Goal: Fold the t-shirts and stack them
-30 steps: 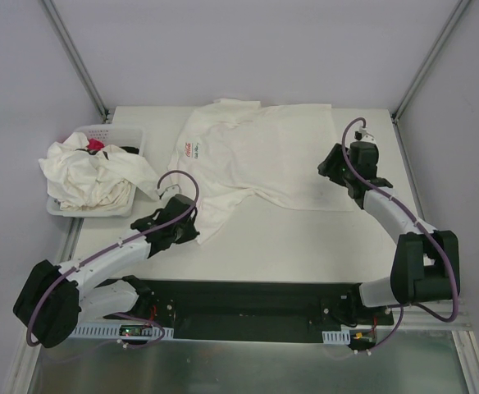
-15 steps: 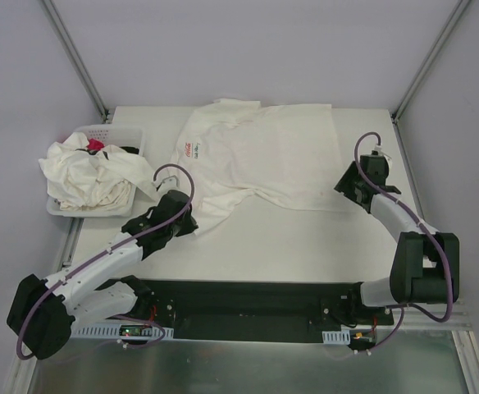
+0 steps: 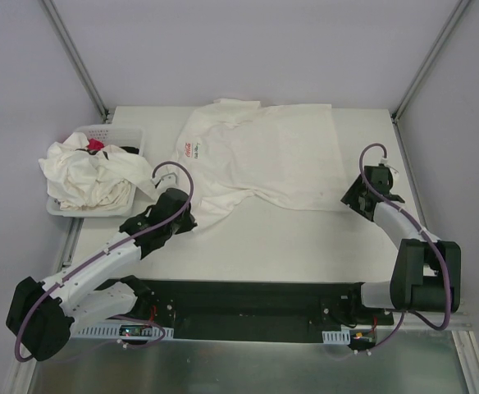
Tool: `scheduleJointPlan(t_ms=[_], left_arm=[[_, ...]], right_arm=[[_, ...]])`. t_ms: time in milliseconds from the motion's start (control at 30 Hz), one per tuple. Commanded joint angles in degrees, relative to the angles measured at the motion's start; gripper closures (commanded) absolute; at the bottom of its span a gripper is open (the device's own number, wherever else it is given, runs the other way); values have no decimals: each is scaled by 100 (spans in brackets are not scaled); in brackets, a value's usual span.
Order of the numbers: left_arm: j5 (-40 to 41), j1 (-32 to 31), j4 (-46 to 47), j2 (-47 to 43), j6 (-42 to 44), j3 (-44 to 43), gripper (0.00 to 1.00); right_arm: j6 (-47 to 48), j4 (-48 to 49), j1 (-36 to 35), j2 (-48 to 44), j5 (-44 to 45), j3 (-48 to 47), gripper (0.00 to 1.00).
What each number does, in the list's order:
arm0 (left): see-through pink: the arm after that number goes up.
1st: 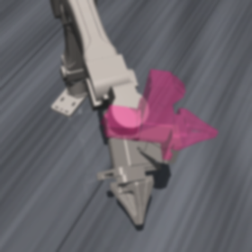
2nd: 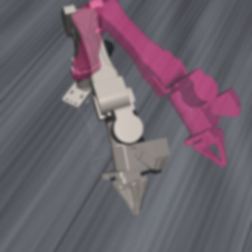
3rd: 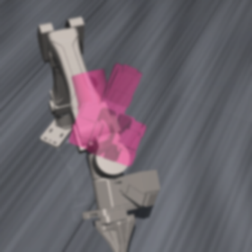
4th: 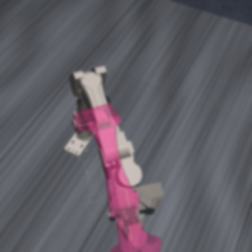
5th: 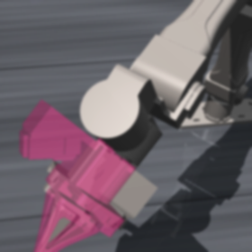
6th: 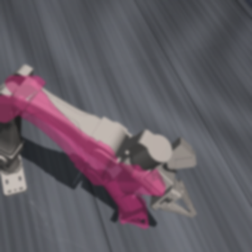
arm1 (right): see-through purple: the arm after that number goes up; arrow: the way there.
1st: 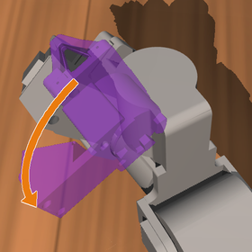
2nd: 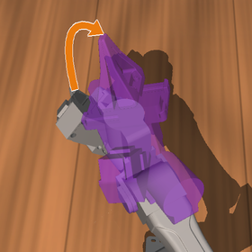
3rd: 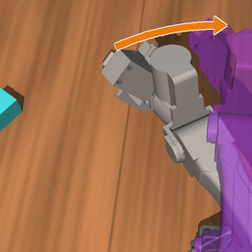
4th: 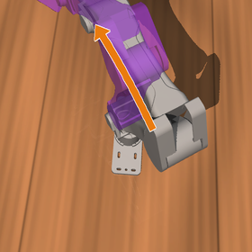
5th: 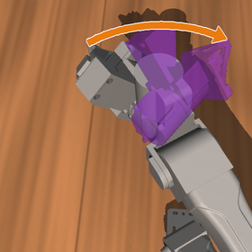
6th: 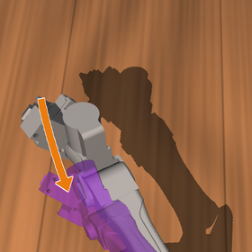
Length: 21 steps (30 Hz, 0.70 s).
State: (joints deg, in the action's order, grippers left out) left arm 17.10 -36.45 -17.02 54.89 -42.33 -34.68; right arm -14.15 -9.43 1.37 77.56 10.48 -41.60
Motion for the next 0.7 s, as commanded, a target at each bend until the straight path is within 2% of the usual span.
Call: scheduleJointPlan(t_ms=[0,333,667], left_arm=[[127,-56,-65,109,181,-311,100],[91,-56,-109,197,233,-399,100],[127,-56,-162,197,242,-452,100]], right_arm=[[-78,-85,83,-224,235,108,40],[-219,161,109,-127,191,276,42],[-307,275,109,22,130,197,48]])
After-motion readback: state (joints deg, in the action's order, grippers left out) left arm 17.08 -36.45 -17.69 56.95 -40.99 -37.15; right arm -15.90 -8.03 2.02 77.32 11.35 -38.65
